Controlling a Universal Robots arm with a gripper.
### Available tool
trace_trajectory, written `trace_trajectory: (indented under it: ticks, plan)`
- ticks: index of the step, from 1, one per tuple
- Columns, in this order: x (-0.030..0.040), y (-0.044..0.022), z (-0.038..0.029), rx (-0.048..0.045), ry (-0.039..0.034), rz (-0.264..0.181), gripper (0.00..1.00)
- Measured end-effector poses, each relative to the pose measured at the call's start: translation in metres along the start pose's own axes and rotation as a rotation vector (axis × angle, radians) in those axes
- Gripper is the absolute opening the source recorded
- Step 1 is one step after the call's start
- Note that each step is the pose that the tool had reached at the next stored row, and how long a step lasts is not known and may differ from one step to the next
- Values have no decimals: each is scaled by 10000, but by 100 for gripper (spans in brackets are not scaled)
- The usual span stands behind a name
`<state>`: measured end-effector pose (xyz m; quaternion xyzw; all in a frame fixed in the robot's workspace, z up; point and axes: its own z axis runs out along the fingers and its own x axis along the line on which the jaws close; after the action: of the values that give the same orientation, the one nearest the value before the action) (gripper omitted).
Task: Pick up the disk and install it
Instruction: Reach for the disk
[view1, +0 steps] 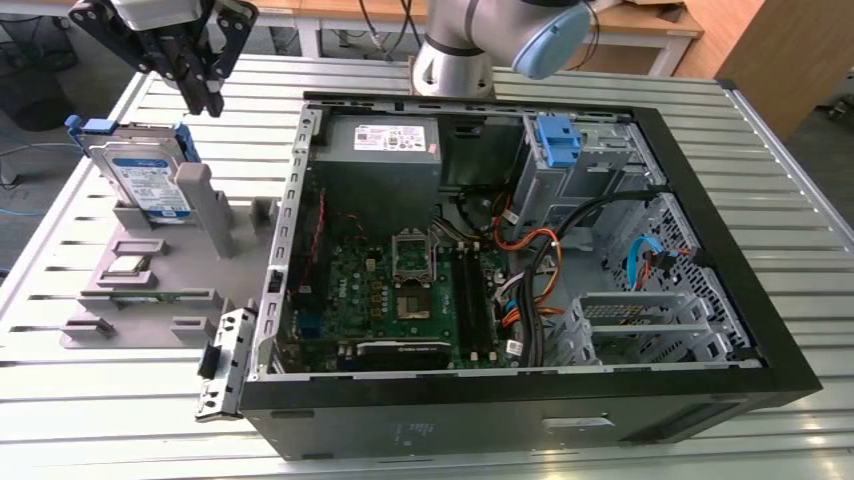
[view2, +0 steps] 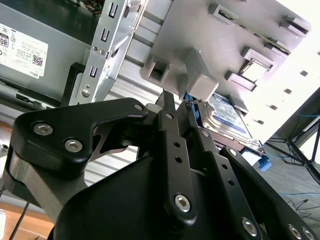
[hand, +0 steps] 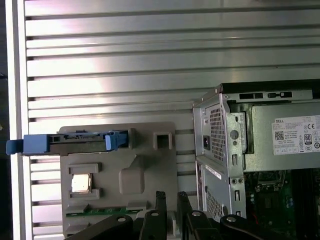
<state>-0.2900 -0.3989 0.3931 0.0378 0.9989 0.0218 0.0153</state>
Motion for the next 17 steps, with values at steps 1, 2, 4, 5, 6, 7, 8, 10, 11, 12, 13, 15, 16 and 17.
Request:
trace_trajectory:
  ticks: [1,2,4,5,6,7,8,10,11,12,13,15,16,17]
  plan:
    - [14,-1,0,0,0,0,24]
    - [27,-2,-1,0,0,0,24]
    - [53,-4,-1,-1,-1,0,24]
    - [66,-5,-1,-1,-1,0,24]
    - [79,-6,-2,0,0,0,24]
    - [92,-7,-2,0,1,0,24]
    - [105,-8,-3,0,0,0,24]
    - [130,-10,-3,0,0,0,24]
    - [142,-11,-4,0,0,0,24]
    - [152,-12,-4,0,0,-1,24]
    - [161,-12,-4,0,0,0,24]
    - [185,-14,-4,0,-1,0,24]
    - [197,-15,-5,0,0,0,24]
    - [210,-16,-5,0,0,0,24]
